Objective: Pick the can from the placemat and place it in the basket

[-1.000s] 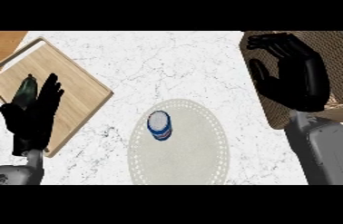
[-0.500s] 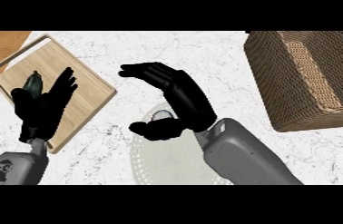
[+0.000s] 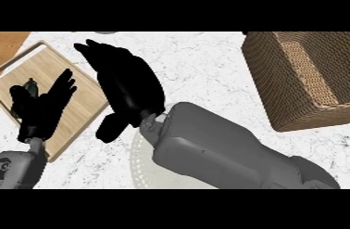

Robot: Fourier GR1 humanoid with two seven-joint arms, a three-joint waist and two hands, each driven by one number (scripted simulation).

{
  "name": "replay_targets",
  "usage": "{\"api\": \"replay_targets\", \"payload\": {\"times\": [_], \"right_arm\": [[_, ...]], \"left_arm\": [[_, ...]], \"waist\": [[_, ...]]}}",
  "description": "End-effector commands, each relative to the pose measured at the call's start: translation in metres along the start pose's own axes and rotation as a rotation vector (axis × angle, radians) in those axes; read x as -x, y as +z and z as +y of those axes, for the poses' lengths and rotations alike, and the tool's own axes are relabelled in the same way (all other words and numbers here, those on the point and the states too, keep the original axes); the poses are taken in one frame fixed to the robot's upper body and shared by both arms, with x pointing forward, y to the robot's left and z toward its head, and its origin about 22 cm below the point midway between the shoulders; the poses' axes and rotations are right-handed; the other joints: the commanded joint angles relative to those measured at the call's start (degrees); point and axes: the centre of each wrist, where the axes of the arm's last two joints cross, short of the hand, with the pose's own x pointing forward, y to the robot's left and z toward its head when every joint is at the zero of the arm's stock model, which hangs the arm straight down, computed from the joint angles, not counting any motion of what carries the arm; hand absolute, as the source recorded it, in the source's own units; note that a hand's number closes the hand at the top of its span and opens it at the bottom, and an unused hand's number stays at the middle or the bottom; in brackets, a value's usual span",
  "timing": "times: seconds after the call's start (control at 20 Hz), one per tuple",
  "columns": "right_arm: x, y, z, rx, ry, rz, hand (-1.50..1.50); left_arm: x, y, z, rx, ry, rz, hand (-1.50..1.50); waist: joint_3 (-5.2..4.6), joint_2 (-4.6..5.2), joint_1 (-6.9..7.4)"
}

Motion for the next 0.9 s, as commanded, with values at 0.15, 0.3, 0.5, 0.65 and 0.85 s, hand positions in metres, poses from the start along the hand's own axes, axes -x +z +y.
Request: {"api": "replay_targets", "payload": {"times": [0.15,0.3,0.5,0.65,0.85], "right_arm": [[-0.058,-0.031,-0.057,0.05,0.398,0.337,-1.5],[-0.075,-0.047,-0.098,-0.028,0.412,0.436,-1.5],[-0.081,-0.041,-0.098,-0.259,0.386,0.456,-1.5],[-0.081,-0.034,-0.126,-0.319,0.36,0.47,-1.5],[-0.063,-0.027,-0.136,-0.344,0.266,0.468,-1.5]], "left_arm": [[0.014,0.004,0.016,-0.028,-0.008,0.028,0.0],[-0.004,-0.001,0.002,-0.011,-0.009,-0.008,0.0],[0.004,-0.006,-0.004,-0.024,0.016,0.008,0.0],[0.007,0.004,0.0,-0.017,0.017,0.017,0.0],[0.015,0.01,0.02,-0.029,0.011,0.002,0.0]], "waist": [[0.04,-0.71,-1.54],[0.24,0.2,-0.85],[0.29,0.28,-1.98],[0.38,-0.13,-2.09],[0.35,0.25,-1.74]]}}
